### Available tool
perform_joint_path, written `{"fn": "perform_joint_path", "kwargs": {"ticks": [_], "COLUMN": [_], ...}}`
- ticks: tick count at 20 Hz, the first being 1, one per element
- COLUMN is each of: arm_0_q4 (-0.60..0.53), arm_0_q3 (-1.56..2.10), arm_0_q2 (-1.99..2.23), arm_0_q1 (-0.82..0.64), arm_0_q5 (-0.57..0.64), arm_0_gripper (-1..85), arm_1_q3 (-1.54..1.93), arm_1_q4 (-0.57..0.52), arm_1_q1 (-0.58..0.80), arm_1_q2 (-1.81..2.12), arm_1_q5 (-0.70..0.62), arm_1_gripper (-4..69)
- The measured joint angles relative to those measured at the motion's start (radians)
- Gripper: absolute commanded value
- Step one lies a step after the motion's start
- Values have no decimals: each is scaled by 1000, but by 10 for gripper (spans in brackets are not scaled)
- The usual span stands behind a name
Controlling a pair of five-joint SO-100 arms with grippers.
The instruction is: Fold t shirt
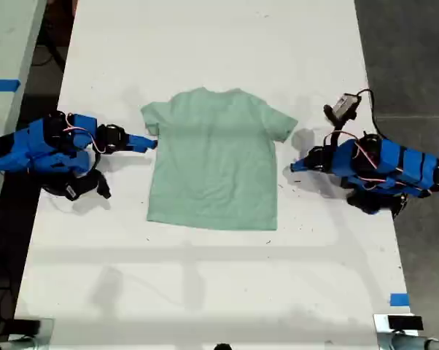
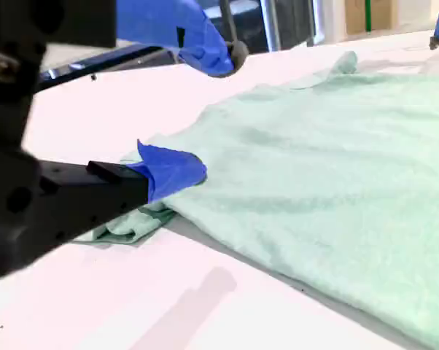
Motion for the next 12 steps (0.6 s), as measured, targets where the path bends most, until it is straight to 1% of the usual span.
{"fn": "perform_joint_path", "kwargs": {"ticks": [2, 3, 5, 6, 7, 9, 10, 12], "arm_0_q4": [0, 0, 0, 0, 0, 0, 0, 0], "arm_0_q3": [0, 0, 0, 0, 0, 0, 0, 0], "arm_0_q2": [0, 0, 0, 0, 0, 0, 0, 0], "arm_0_q1": [0, 0, 0, 0, 0, 0, 0, 0], "arm_0_q5": [0, 0, 0, 0, 0, 0, 0, 0], "arm_0_gripper": [197, 197, 197, 197, 197, 197, 197, 197], "arm_1_q3": [2, 2, -2, -6, -35, -110, -170, -334], "arm_1_q4": [5, 8, 37, 12, -9, -51, -69, -81], "arm_1_q1": [0, 0, 0, 0, 3, 92, 163, 316], "arm_1_q2": [0, 0, 0, 0, 0, -91, -204, -499], "arm_1_q5": [121, 149, 163, 140, 117, 52, 8, -83], "arm_1_gripper": [13, 13, 17, 77, 177, 274, 289, 285]}}
